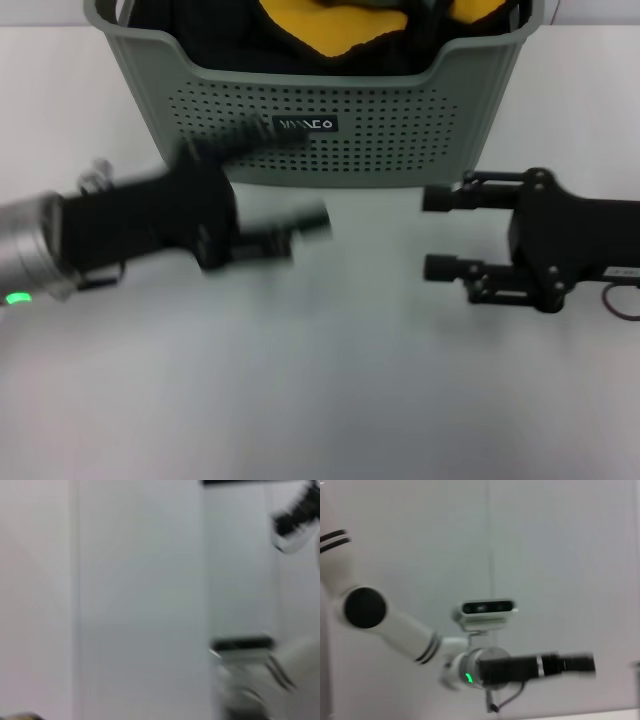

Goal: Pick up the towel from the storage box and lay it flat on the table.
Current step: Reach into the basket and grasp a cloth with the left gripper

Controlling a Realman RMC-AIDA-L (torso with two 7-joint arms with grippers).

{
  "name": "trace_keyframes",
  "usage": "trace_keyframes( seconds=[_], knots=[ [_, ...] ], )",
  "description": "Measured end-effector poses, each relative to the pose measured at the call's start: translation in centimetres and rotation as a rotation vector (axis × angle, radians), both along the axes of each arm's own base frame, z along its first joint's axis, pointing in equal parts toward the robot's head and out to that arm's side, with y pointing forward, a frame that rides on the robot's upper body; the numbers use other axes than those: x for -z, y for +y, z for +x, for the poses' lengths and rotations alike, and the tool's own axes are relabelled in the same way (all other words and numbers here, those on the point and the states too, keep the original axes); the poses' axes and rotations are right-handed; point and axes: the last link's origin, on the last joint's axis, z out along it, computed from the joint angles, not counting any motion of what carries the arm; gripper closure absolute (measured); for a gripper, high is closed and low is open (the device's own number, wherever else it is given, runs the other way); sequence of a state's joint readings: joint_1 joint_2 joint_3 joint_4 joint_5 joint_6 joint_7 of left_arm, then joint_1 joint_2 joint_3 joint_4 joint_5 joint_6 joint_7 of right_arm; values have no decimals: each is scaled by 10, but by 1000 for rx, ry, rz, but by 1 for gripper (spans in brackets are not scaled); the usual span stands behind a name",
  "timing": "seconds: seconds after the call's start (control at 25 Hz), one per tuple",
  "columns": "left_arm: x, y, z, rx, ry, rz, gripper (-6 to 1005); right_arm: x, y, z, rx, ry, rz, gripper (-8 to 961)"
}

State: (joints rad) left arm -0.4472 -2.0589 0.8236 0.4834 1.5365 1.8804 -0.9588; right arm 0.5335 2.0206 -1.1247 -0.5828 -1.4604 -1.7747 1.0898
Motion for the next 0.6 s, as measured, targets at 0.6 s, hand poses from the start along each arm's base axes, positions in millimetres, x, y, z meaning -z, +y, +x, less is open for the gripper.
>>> trace_keyframes(
  seconds=[0.6],
  knots=[
    [-1,87,49,-232,-172,116,148,-11,-7,33,127,61,130,323]
  ],
)
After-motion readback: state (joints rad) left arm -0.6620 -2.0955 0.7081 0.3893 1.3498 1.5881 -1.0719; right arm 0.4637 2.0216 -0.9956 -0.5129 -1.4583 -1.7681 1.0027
